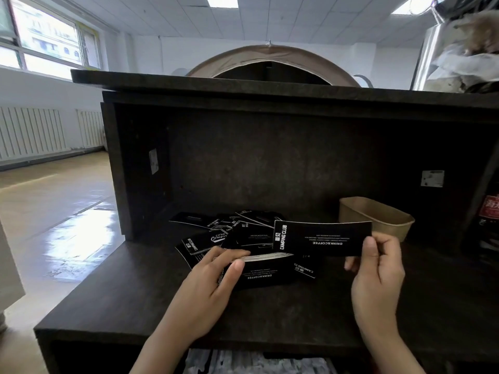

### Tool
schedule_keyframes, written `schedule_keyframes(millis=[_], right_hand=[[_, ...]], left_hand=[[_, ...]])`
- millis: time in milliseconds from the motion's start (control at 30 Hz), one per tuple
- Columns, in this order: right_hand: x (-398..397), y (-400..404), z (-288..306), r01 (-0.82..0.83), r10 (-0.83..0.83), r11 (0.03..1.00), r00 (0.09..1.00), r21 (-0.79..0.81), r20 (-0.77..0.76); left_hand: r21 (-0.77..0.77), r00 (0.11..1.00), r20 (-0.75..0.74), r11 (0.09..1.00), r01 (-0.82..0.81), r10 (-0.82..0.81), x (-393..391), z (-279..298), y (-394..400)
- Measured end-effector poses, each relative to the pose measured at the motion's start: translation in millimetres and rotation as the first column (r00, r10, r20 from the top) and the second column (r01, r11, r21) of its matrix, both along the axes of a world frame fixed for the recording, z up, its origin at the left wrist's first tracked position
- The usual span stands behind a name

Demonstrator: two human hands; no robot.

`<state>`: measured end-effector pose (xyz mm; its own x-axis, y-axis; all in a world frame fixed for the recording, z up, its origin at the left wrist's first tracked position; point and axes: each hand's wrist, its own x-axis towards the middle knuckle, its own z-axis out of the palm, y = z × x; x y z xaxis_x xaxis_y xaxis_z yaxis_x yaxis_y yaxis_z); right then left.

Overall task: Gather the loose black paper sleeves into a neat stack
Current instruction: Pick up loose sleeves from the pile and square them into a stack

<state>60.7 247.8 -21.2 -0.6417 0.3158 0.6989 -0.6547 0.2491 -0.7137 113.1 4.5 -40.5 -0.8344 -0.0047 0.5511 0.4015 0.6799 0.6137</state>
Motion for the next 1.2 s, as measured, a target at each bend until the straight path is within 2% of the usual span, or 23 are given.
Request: schedule_keyframes(millis=[100, 167, 233, 300, 400, 500, 667, 767, 867, 1033, 1200], right_hand=[[-3.2, -2.7, -1.0, -0.145, 0.119, 0.978, 0.978, 0.149, 0.169], [-6.5, -7.4, -1.4, -0.255, 0.157, 0.911, 0.941, 0.325, 0.299], [-9.3, -13.0, -2.7, -0.283, 0.092, 0.764, 0.937, 0.580, 0.337], [-7.6, -19.5, -4.6, -0.257, 0.012, 0.617, 0.948, 0.744, 0.317], [-2.9, -22.5, -4.6, -0.251, 0.006, 0.552, 0.955, 0.795, 0.297], [1.4, -23.3, -2.9, -0.352, 0.084, 0.438, 0.932, 0.827, 0.352], [0.6, -22.3, -3.8, -0.380, 0.096, 0.445, 0.921, 0.811, 0.379], [0.2, -21.4, -3.5, -0.382, 0.095, 0.433, 0.920, 0.817, 0.380], [-3.1, -19.7, -5.3, -0.379, 0.042, 0.515, 0.907, 0.768, 0.420], [-6.7, -19.6, -8.0, -0.251, -0.130, 0.526, 0.921, 0.813, 0.368], [-7.8, -20.5, -11.8, -0.153, -0.144, 0.524, 0.954, 0.838, 0.264]], left_hand=[[-0.024, 1.000, 0.015, 1.000, -0.002, 0.003, 2.1, 1.8, 0.4], [-0.044, 1.000, 0.031, 0.999, 0.004, -0.003, 2.9, 3.4, 0.0], [-0.082, 0.999, 0.033, 0.997, 0.002, 0.001, 2.1, 4.1, 0.1], [-0.115, 1.000, -0.005, 0.993, -0.016, 0.015, 0.8, 2.9, 0.1], [-0.128, 0.997, -0.069, 0.991, -0.032, 0.024, -1.0, 0.9, -1.2], [-0.153, 0.998, -0.063, 0.988, -0.016, 0.006, -0.2, 2.0, -0.8], [-0.254, 0.989, -0.113, 0.960, -0.118, 0.092, -2.9, -3.1, -0.8], [-0.238, 0.992, -0.096, 0.966, -0.106, 0.085, -3.8, -4.2, -1.5], [-0.219, 0.993, -0.083, 0.971, -0.097, 0.081, -3.1, -4.1, -0.4], [-0.202, 0.994, -0.081, 0.975, -0.089, 0.074, -2.8, -5.5, -0.3], [-0.206, 0.994, -0.081, 0.975, -0.086, 0.070, -3.1, -5.7, -0.7]])
